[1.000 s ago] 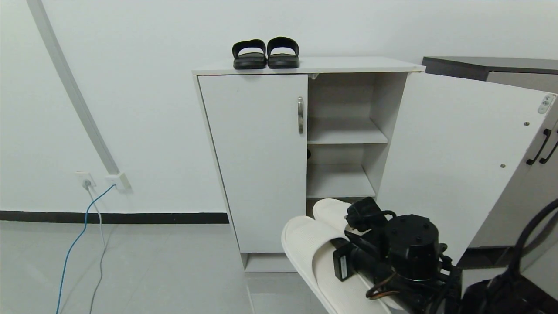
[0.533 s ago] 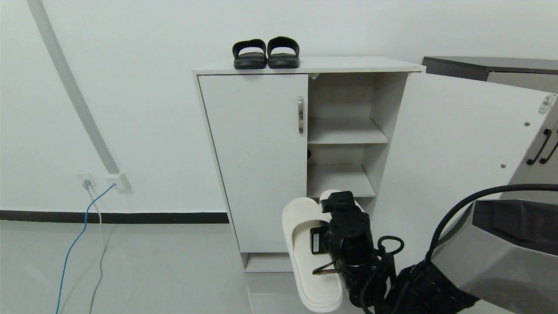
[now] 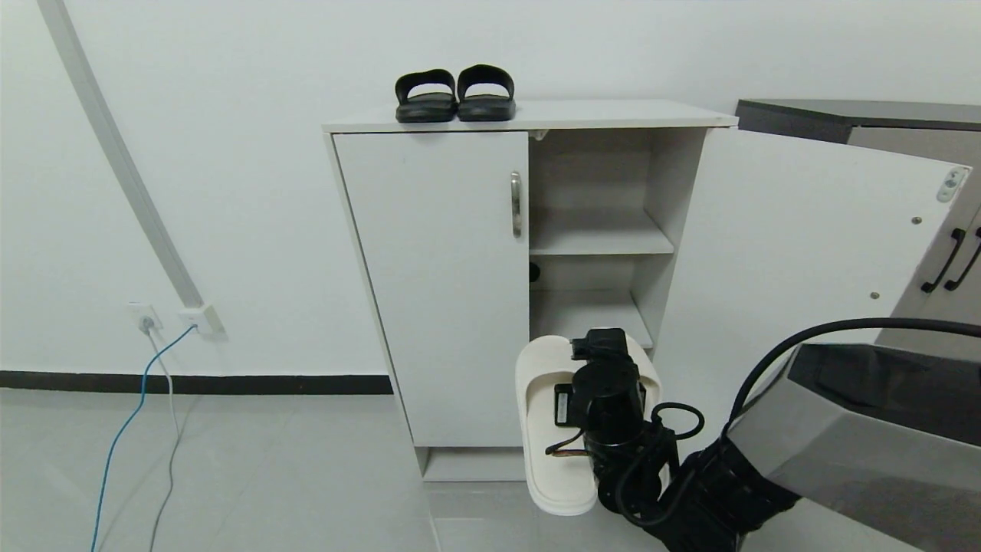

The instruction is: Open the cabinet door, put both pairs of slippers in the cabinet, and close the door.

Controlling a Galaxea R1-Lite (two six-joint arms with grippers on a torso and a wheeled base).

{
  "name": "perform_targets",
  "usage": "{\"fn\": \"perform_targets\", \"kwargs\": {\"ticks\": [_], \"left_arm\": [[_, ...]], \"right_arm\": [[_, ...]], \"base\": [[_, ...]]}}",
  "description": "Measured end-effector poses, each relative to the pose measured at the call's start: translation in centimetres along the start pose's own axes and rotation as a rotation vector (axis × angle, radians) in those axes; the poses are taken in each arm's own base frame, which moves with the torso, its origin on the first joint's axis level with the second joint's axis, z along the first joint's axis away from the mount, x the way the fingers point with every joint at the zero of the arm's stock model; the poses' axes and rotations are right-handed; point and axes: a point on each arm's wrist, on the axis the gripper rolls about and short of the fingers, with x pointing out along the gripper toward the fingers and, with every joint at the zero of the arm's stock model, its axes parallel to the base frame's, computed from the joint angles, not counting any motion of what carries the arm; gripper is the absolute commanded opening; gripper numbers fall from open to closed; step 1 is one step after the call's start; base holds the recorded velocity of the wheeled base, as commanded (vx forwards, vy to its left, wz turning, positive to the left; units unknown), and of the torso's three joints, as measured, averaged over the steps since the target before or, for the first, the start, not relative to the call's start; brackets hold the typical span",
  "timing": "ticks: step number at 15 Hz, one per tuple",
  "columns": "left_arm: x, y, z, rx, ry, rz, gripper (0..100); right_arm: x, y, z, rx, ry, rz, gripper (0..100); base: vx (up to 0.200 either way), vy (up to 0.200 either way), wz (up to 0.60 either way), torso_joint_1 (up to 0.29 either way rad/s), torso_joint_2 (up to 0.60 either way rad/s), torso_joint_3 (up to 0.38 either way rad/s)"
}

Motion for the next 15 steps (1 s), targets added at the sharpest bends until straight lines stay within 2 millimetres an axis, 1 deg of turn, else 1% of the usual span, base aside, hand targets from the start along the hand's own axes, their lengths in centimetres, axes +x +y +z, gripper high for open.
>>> {"fn": "perform_targets", "kwargs": {"ticks": [3, 5, 7, 12, 15], "left_arm": [[0.0, 0.0, 0.0, 0.000, 0.002, -0.002, 0], [0.0, 0.0, 0.0, 0.000, 0.002, -0.001, 0], [0.0, 0.0, 0.0, -0.001, 0.003, -0.003, 0], [0.0, 0.0, 0.0, -0.001, 0.003, -0.003, 0], [0.0, 0.0, 0.0, 0.000, 0.003, -0.002, 0]], "right_arm": [[0.0, 0.2, -0.5, -0.013, 0.009, 0.009, 0], [0.4, 0.0, -0.9, -0.025, 0.018, 0.013, 0], [0.3, 0.5, -1.6, -0.047, 0.035, 0.076, 0], [1.7, 0.4, -3.1, -0.081, 0.053, 0.056, 0], [2.3, 0.4, -3.6, -0.084, 0.056, 0.046, 0]], "base": [[0.000, 0.000, 0.00, 0.000, 0.00, 0.000], [0.000, 0.000, 0.00, 0.000, 0.00, 0.000], [0.000, 0.000, 0.00, 0.000, 0.00, 0.000], [0.000, 0.000, 0.00, 0.000, 0.00, 0.000], [0.000, 0.000, 0.00, 0.000, 0.00, 0.000]]}}
